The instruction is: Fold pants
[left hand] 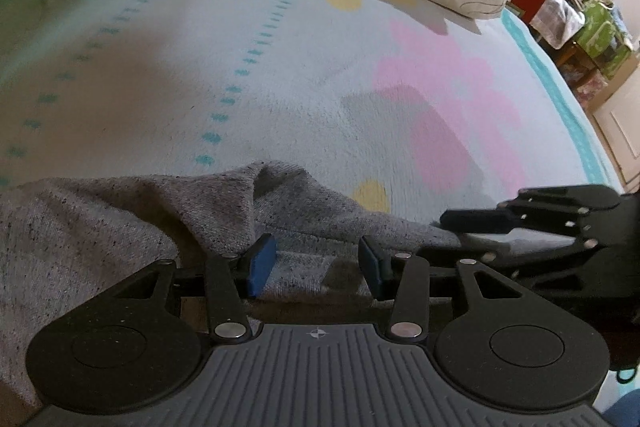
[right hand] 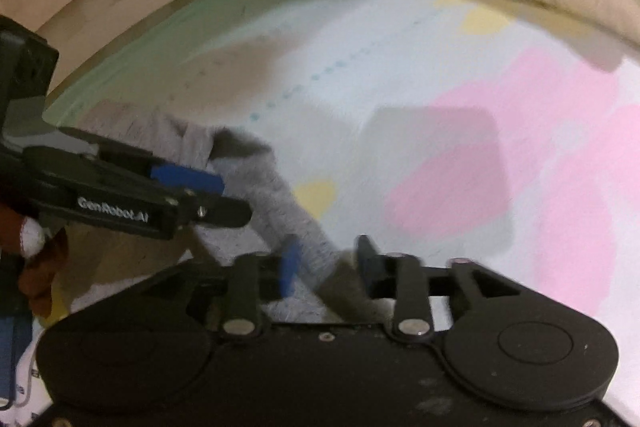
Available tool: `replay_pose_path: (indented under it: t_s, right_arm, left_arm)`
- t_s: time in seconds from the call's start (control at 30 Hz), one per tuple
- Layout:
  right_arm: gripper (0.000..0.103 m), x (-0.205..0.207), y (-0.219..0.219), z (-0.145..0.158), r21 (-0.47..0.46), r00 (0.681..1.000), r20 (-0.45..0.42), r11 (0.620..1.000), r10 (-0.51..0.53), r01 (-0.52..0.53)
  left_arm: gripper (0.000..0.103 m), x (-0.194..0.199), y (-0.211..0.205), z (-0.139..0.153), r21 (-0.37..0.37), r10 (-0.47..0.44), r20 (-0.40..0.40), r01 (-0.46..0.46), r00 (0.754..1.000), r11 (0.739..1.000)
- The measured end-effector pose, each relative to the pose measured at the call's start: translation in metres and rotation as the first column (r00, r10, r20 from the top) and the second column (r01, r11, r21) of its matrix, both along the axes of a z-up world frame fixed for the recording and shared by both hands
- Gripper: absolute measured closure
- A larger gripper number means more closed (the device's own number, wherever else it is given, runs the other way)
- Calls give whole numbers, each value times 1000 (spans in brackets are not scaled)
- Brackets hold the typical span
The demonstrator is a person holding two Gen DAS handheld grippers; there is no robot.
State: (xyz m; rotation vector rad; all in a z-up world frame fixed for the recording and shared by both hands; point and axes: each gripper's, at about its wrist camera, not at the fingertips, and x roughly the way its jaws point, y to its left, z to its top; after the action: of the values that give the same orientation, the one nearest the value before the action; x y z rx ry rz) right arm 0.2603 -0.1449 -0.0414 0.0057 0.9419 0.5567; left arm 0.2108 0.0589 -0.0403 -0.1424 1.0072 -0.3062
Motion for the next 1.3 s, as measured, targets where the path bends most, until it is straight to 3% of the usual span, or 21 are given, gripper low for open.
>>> replay_pose_path:
  t_s: [0.13, 0.2, 0.23, 0.3, 0.4, 0.5, 0.63, 0.77, 0.97, 1.07, 1.13, 1.2, 1.3]
  right_arm:
    - [59, -4, 3, -6, -39, 1000, -5, 999, 13, -13]
    - [78, -5, 0, -5, -26, 1000, -12, 1000, 9, -9]
    - [99, -5, -1, -5, -21, 1000, -14, 1000, 18, -18]
    - [100, -10, 1, -1, -48, 999, 25, 998, 40, -39]
    - [101, -11, 16, 3, -171, 982, 183, 985, 42, -10]
    - [101, 5, 15, -12, -190, 989, 147, 980, -24, 52]
    - [91, 1, 9, -1, -169, 976, 196, 978, -90, 124]
    - [88, -22, -25, 27, -47, 944, 239, 969, -226, 244]
    - [87, -81, -61, 33, 2, 930, 190, 948, -314, 319]
    - [87, -98, -65, 17, -36, 929, 140, 936, -343, 351]
    - [87, -102, -66, 2, -85, 921, 92, 918, -379, 387]
    - [98, -104, -74, -14, -169, 895, 29, 880, -446, 444]
    - [98, -118, -93, -13, -147, 843, -57, 839, -535, 523]
  left_arm:
    - [59, -1, 2, 0, -9, 0, 4, 0, 1000, 1000]
    - [59, -1, 3, 0, -10, 2, 7, -1, 1000, 1000]
    - [59, -2, 4, 0, -11, 4, 8, -4, 1000, 1000]
    - [59, -3, 6, 5, -13, 26, 31, -25, 999, 1000]
    - [58, 3, 9, 10, 8, 54, 59, -54, 997, 998]
    - [58, 12, 13, 13, -20, 63, 39, -62, 997, 998]
    - [58, 6, 22, 38, -49, 47, 104, -42, 993, 998]
    - [58, -3, 44, 55, -85, 98, 138, -86, 986, 993]
    - [58, -2, 55, 36, -53, 114, 53, -111, 992, 992]
    - [58, 11, 42, 24, -46, 76, 47, -74, 996, 996]
    - [58, 22, 36, 11, 7, 75, 30, -75, 997, 997]
    - [58, 28, 40, 1, 17, 99, 24, -100, 995, 995]
    - [58, 25, 40, 6, 28, 128, 27, -128, 991, 991]
